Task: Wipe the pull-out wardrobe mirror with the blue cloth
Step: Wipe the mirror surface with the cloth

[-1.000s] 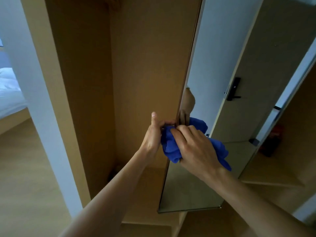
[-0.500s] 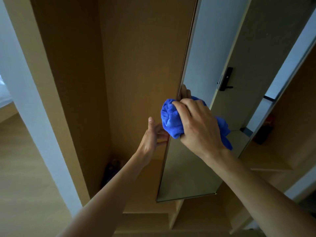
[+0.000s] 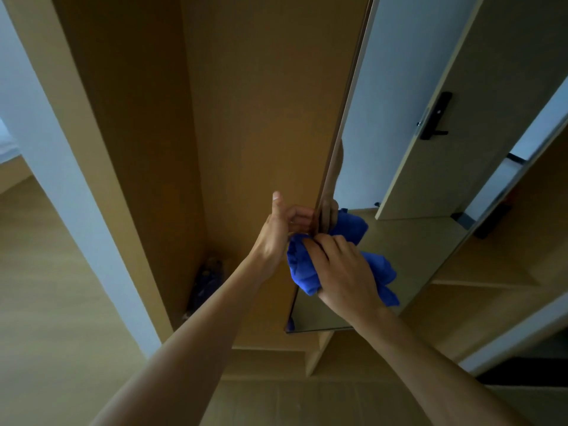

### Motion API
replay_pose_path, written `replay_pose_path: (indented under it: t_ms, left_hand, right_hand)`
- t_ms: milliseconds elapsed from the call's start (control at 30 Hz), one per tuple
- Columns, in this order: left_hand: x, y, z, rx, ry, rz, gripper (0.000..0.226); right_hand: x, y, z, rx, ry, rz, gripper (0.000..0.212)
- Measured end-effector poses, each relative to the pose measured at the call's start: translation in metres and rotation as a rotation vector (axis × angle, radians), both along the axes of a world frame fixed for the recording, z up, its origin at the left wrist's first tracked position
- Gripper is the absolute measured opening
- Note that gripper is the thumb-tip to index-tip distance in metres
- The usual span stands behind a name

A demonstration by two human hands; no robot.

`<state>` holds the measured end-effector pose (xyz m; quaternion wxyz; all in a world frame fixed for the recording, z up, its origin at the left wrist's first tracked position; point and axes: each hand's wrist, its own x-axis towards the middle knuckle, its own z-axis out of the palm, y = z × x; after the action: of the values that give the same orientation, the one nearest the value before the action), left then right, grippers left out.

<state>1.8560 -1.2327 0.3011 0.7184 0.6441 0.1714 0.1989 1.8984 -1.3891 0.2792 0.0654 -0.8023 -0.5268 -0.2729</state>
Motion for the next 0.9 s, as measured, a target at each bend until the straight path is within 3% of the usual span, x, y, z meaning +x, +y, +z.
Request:
replay_pose_path:
  t_ms: [200, 400, 600, 800, 900]
  left_hand:
    - [-0.011, -0.004, -0.034, -0.031, 0.073, -0.052, 0.068]
    - [-0.016, -0.007, -0.065, -0.029, 0.188, -0.083, 0.073]
    - [-0.011, -0.002, -0.076, -0.091, 0.158, -0.064, 0.068]
    - [-0.007, -0.001, -0.089, -0.05, 0.164, -0.044, 0.079]
    - [-0.006, -0.001, -0.094, -0.038, 0.172, -0.037, 0.079]
  right_hand:
    - [-0.004, 0.001, 0.032, 0.144, 0.012, 0.013, 0.053]
    - [-0.003, 0.001, 0.051, 0.25, -0.038, 0.024, 0.061]
    - [0.003, 0.001, -0.005, 0.148, 0.003, 0.028, 0.048]
    - [0.006, 0.001, -0.07, 0.073, 0.044, 0.004, 0.042]
    - [0.004, 0.002, -0.087, -0.031, 0.101, -0.022, 0.053]
